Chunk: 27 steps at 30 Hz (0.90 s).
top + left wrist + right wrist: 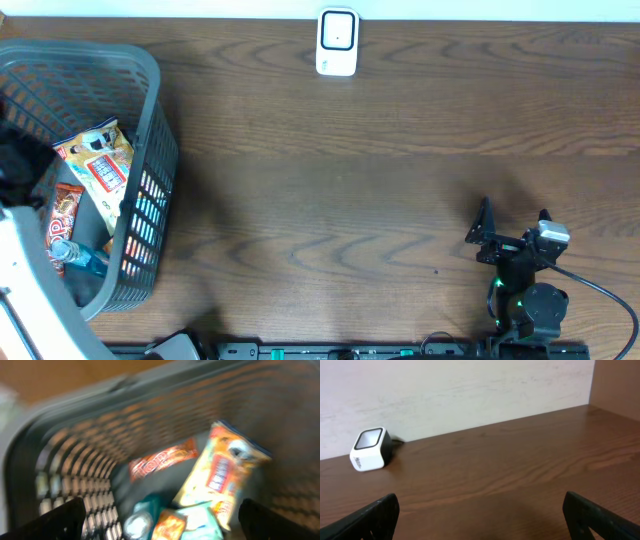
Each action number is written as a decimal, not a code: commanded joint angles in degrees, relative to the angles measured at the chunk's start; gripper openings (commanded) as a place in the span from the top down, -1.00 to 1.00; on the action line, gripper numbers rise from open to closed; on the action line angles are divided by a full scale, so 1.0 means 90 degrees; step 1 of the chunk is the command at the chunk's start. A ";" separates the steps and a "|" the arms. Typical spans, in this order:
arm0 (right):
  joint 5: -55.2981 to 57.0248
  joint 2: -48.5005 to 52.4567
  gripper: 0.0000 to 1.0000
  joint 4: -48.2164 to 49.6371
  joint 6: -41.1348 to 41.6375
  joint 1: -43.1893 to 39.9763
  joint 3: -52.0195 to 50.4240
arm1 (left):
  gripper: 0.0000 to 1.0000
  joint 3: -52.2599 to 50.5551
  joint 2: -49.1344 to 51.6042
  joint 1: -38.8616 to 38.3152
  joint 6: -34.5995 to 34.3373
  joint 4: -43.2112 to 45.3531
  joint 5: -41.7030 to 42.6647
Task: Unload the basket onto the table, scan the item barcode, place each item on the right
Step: 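Reach the left gripper into the grey basket toward the teal spray bottle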
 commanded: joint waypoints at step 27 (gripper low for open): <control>-0.0032 -0.0034 -0.98 -0.0029 -0.0068 0.0010 -0.0005 | -0.96 -0.3150 0.0272 0.1307 -0.0340 0.0755 0.1741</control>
